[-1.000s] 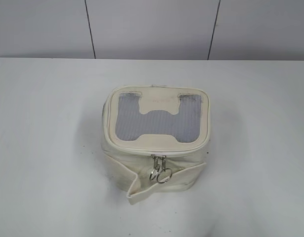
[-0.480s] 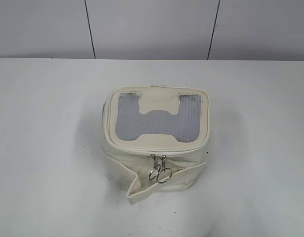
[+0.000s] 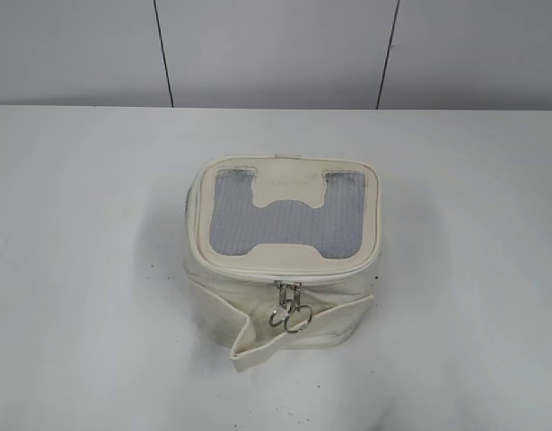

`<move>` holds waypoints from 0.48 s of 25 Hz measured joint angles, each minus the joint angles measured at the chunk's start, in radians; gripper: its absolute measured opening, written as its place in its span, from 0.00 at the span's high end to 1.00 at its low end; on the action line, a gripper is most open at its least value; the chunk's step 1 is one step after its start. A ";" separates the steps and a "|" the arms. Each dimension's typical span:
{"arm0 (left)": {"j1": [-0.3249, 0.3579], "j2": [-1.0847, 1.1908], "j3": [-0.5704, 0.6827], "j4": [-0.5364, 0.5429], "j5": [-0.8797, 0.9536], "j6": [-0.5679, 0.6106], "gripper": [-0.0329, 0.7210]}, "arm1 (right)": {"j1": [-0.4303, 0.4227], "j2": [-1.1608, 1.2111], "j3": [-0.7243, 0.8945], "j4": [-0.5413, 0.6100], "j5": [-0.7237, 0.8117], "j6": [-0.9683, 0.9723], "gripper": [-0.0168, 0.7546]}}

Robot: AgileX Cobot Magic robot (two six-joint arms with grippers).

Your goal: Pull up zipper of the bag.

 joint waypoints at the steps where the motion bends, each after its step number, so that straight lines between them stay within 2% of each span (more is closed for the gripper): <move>1: 0.000 0.000 0.000 0.000 0.000 0.000 0.55 | -0.001 0.000 0.000 0.000 0.000 0.000 0.22; 12: 0.000 0.000 0.000 0.000 0.000 0.000 0.55 | -0.004 0.000 0.000 0.000 0.000 0.000 0.22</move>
